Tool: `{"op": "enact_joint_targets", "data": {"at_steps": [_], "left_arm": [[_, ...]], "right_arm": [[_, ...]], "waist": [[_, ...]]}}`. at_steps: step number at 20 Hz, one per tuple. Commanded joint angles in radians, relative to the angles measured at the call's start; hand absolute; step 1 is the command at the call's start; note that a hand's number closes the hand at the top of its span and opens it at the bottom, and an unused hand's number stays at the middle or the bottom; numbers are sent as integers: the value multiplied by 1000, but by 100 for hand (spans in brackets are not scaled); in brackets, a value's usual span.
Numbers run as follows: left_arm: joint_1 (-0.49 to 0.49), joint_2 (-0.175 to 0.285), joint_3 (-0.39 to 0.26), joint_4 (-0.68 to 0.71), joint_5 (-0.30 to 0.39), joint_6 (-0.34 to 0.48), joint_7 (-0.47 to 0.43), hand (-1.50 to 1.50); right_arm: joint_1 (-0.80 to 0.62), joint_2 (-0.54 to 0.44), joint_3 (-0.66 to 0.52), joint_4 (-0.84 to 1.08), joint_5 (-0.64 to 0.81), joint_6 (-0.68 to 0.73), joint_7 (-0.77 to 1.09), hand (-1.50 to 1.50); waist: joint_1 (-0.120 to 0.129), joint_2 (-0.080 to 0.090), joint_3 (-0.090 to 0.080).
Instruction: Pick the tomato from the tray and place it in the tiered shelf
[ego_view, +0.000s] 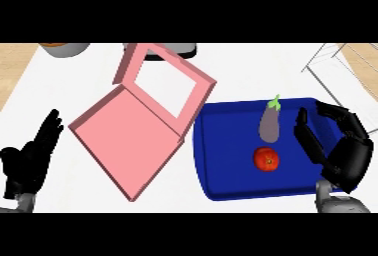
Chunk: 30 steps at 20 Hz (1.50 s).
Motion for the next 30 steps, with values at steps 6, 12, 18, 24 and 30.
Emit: {"op": "enact_joint_targets", "data": {"at_steps": [6, 12, 18, 24, 30], "left_arm": [[20, 2, 43, 51, 79, -94, 19, 0], [23, 11, 47, 28, 75, -98, 25, 0], [-4, 13, 48, 17, 72, -99, 42, 0], [-11, 12, 46, 6, 72, -113, 33, 0], [-6, 3, 32, 9, 67, -125, 32, 0]], "right_arm": [[216, 161, 369, 78, 215, -605, -86, -150], [355, 163, 298, 186, 364, -641, 111, -150], [512, 164, 309, 282, 467, -453, 223, -150], [560, 164, 244, 322, 615, -326, 353, -150], [528, 164, 167, 285, 813, -184, 547, -150]], "waist": [[32, -3, 1], [32, 4, -5], [43, 20, -9], [69, 28, -12], [79, 28, -11]]}}
